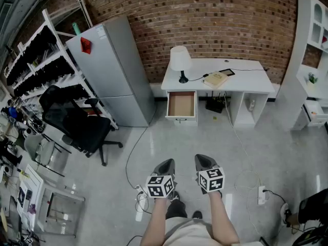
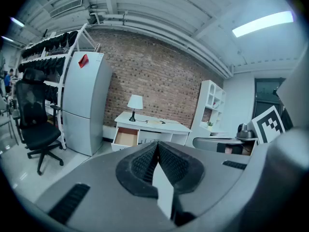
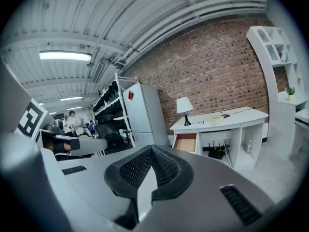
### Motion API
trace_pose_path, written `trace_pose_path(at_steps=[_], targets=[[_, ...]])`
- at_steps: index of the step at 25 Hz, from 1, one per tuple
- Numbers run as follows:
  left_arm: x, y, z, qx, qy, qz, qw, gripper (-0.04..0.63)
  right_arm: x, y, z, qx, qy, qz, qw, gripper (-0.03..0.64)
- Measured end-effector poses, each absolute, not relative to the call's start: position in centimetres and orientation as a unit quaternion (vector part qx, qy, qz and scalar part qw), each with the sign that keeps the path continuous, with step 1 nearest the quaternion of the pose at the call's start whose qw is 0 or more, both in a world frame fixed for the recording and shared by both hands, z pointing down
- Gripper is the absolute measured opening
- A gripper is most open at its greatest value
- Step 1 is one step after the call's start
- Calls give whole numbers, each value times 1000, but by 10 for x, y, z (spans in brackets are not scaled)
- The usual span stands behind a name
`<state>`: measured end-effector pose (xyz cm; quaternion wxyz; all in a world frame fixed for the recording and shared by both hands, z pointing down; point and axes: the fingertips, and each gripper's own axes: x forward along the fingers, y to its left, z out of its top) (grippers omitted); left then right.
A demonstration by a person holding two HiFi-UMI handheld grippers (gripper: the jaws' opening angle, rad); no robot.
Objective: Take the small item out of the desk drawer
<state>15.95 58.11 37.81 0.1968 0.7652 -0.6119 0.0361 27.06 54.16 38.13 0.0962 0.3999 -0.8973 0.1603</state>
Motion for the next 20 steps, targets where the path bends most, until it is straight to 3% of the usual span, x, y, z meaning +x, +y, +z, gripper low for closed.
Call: trace_pose_path(at_steps=[8,20], targets=[[137,574,381,758,-614,18,217,17,261,530,385,402,-894,166,107,20],[104,556,370,743,-646,29,173,17,258,503,389,386,-898,169,127,20]])
